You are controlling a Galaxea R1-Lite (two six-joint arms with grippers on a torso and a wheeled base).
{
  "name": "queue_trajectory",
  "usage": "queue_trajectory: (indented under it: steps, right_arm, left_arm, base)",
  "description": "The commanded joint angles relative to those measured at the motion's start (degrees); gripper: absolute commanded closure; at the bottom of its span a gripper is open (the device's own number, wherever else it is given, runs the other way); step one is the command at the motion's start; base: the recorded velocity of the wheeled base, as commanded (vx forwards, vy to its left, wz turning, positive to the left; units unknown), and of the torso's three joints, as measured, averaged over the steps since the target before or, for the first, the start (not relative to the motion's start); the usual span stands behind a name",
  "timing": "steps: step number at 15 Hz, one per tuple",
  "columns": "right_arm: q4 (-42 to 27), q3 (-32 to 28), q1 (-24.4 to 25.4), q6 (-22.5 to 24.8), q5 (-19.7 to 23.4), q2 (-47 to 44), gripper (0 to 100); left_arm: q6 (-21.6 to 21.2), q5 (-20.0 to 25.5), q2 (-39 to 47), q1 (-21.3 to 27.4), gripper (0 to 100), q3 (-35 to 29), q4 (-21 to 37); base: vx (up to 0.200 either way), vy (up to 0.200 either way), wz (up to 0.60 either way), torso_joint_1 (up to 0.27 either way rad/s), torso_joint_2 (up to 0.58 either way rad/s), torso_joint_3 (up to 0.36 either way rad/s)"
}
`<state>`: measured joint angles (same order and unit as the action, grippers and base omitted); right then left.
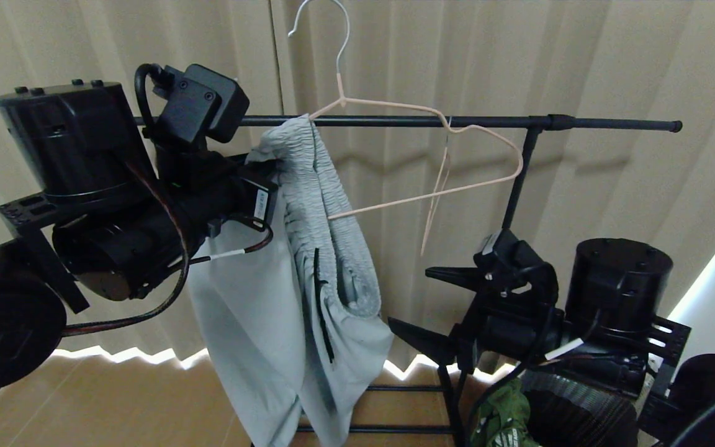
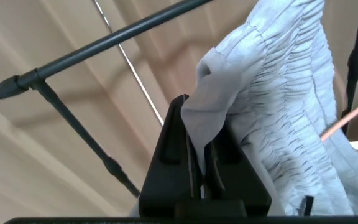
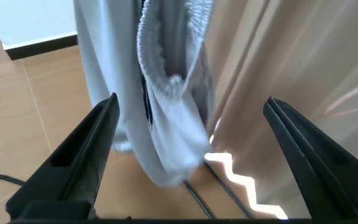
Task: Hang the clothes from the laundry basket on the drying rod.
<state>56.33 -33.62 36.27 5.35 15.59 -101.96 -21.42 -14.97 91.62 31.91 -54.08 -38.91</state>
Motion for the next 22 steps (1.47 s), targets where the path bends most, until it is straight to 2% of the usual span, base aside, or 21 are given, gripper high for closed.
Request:
queue_trajectory:
  steps: [1,5,9,10,11,15,17,21,22]
  right_arm:
    - [0.01,-3.56,0.38,0.01,-1.35,-5.09,0]
    - [0.01,-6.72,0.38,0.01,-4.34,-10.01,0]
    - [3.43,-5.93,-0.5,0.01,-5.04,-12.82,0]
    - [5.19,-5.58,-0.93,0.1,-6.71,-13.7,100]
    - [6.68,-5.14,-1.55,0.1,-8.03,-14.23,100]
    - [7.21,-4.08,-7.79,0.36,-8.21,-10.98,100]
    - [6.95,-3.38,-15.09,0.36,-7.95,-7.2,100]
    - [6.86,-5.49,-22.91,0.36,-7.77,-6.06,100]
    - [6.77,-5.58,-23.7,0.36,-7.59,-5.18,100]
  left_arm:
    - [0.41,0.03,-0.13,0.96,100,0.02,-0.02]
    - [1.47,-0.06,-0.75,2.8,100,-0.24,-0.02]
    - [1.56,0.03,-1.45,2.8,100,-0.06,-0.02]
    - [1.56,-0.06,-1.54,2.8,100,-0.15,-0.02]
    - [1.47,-0.06,-1.54,2.45,100,-0.06,-0.02]
    - [-0.29,0.03,-1.98,-0.45,100,1.87,-0.11]
    - [-4.6,0.2,-5.05,-2.21,100,6.0,-0.29]
    - [-6.27,0.38,-6.72,-3.35,100,11.01,-0.29]
    - [-8.9,0.38,-6.63,-4.49,100,12.42,-0.29]
  base:
    - [0.0,0.0,0.0,0.0,0.0,0.0]
    - [0.0,0.0,0.0,0.0,0.0,0.0]
    - [0.0,0.0,0.0,0.0,0.0,0.0]
    - [0.0,0.0,0.0,0.0,0.0,0.0]
    - [0.0,0.0,0.0,0.0,0.0,0.0]
    - [0.0,0.0,0.0,0.0,0.0,0.0]
    - [0.0,0.0,0.0,0.0,0.0,0.0]
    - [0.0,0.0,0.0,0.0,0.0,0.0]
    - [0.0,0.0,0.0,0.0,0.0,0.0]
